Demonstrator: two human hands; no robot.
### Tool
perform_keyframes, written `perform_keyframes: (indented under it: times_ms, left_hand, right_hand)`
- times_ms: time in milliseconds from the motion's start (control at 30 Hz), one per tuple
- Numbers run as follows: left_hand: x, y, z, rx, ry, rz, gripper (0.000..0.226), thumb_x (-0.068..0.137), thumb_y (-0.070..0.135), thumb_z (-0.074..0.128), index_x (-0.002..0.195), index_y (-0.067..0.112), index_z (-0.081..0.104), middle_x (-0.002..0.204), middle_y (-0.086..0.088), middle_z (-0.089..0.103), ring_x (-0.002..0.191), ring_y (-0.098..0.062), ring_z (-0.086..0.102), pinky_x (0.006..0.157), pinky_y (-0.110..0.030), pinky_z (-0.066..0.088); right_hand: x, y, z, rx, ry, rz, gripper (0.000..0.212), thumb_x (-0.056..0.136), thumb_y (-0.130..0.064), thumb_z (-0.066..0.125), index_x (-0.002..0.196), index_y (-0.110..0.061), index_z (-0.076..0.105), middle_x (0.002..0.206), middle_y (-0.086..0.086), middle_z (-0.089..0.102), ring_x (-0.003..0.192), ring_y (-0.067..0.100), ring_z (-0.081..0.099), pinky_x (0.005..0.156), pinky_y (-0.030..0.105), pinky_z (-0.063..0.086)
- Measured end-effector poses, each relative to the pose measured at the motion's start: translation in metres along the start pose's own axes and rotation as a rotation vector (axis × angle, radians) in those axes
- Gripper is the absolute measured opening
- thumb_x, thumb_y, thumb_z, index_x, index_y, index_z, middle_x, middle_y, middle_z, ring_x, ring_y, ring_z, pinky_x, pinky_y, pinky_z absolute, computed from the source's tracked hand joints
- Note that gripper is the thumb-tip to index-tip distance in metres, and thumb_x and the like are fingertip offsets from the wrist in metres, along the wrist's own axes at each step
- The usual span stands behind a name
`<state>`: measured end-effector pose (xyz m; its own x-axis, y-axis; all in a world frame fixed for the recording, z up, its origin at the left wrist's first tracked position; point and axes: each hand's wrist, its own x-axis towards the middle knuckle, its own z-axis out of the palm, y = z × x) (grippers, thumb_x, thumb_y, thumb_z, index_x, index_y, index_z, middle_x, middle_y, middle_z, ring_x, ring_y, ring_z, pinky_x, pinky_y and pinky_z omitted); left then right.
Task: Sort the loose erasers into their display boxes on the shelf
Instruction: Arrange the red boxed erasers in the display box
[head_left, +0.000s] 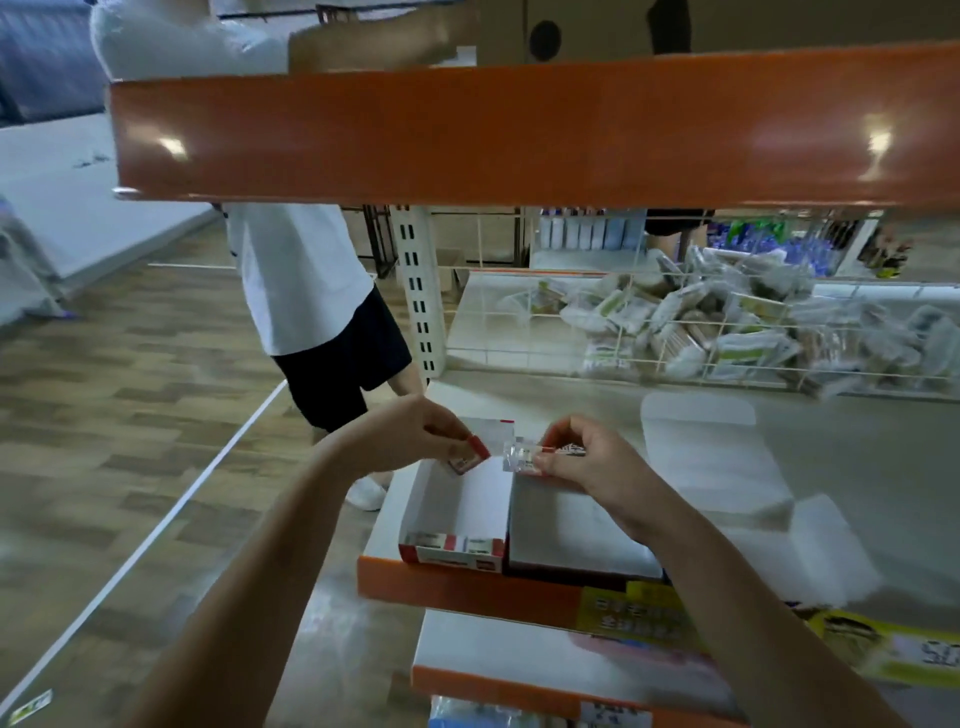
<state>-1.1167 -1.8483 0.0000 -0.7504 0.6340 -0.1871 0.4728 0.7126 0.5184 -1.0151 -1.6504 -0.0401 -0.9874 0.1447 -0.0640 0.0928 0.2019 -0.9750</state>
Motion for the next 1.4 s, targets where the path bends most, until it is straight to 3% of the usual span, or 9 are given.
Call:
perform_keyframes:
  times_ms: [133,200,267,367,600,733,800,1133,1400]
  left_hand:
    - [0.000,-0.016,0.000,0.145,-0.143,0.065,0.018,0.086,0.035,0.064,0.102,0.031,0.072,0.089,0.016,0.069,0.067,0.008,0.055,0.064,-0.009,0.041]
    - [0.003,-0.022,0.003,0.242,-0.202,0.086,0.021,0.087,0.039,0.062,0.105,0.033,0.071,0.097,0.017,0.070,0.080,0.004,0.059,0.076,-0.018,0.048]
    - [0.006,-0.026,0.008,0.308,-0.231,0.104,0.022,0.086,0.042,0.062,0.105,0.034,0.070,0.099,0.016,0.070,0.085,-0.001,0.060,0.080,-0.027,0.050]
    - [0.010,-0.029,0.020,0.315,-0.271,0.136,0.024,0.089,0.032,0.061,0.111,0.025,0.067,0.104,0.009,0.068,0.084,-0.002,0.057,0.069,-0.014,0.042]
    - [0.012,-0.035,0.027,0.333,-0.237,0.144,0.021,0.087,0.029,0.064,0.106,0.023,0.068,0.101,0.008,0.069,0.086,-0.007,0.061,0.077,-0.023,0.052]
    - [0.010,-0.034,0.030,0.377,-0.240,0.146,0.021,0.088,0.031,0.061,0.107,0.024,0.069,0.102,0.008,0.068,0.078,-0.004,0.057,0.070,-0.018,0.050]
    - [0.009,-0.035,0.032,0.403,-0.217,0.153,0.022,0.088,0.032,0.060,0.107,0.026,0.069,0.103,0.008,0.067,0.085,-0.006,0.057,0.076,-0.022,0.051]
    - [0.004,-0.040,0.036,0.477,-0.141,0.163,0.020,0.087,0.038,0.060,0.098,0.025,0.069,0.094,0.005,0.067,0.083,-0.013,0.061,0.072,-0.030,0.054]
    - [0.001,-0.044,0.035,0.466,-0.111,0.192,0.020,0.087,0.039,0.060,0.103,0.030,0.069,0.100,0.008,0.066,0.087,-0.011,0.059,0.066,-0.023,0.049]
  right_hand:
    - [0.002,0.000,0.017,-0.143,-0.025,-0.013,0.010,0.083,-0.012,0.067,0.082,-0.017,0.058,0.089,0.003,0.062,0.086,0.019,0.063,0.078,0.030,0.056]
    - [0.003,0.000,0.022,-0.260,-0.008,-0.023,0.010,0.082,-0.017,0.068,0.082,-0.020,0.059,0.085,0.000,0.065,0.085,0.017,0.063,0.079,0.032,0.054]
    - [0.003,0.000,0.026,-0.334,0.000,-0.026,0.009,0.082,-0.019,0.068,0.082,-0.022,0.060,0.084,-0.004,0.065,0.084,0.012,0.063,0.079,0.030,0.053]
    - [0.003,0.000,0.032,-0.441,0.017,-0.029,0.009,0.082,-0.020,0.068,0.083,-0.024,0.060,0.085,-0.009,0.064,0.083,0.004,0.060,0.072,0.018,0.049]
    - [0.001,-0.004,0.042,-0.531,0.029,-0.008,0.009,0.082,-0.022,0.069,0.086,-0.022,0.061,0.085,-0.008,0.064,0.078,0.001,0.058,0.060,0.006,0.042]
    - [0.000,-0.004,0.046,-0.543,0.031,0.015,0.010,0.080,-0.022,0.070,0.087,-0.019,0.063,0.084,-0.004,0.066,0.080,0.007,0.062,0.071,0.020,0.050]
    - [0.000,-0.004,0.047,-0.544,0.027,0.027,0.010,0.080,-0.021,0.071,0.086,-0.018,0.064,0.084,-0.004,0.067,0.081,0.007,0.064,0.077,0.027,0.053]
    - [0.003,-0.015,0.053,-0.731,-0.028,0.011,0.007,0.082,-0.021,0.067,0.080,-0.024,0.062,0.082,-0.012,0.062,0.077,-0.001,0.055,0.062,0.012,0.040]
    - [0.006,-0.010,0.063,-0.889,-0.039,0.001,0.013,0.082,-0.025,0.066,0.072,-0.026,0.058,0.078,-0.011,0.059,0.079,0.007,0.056,0.065,0.023,0.039]
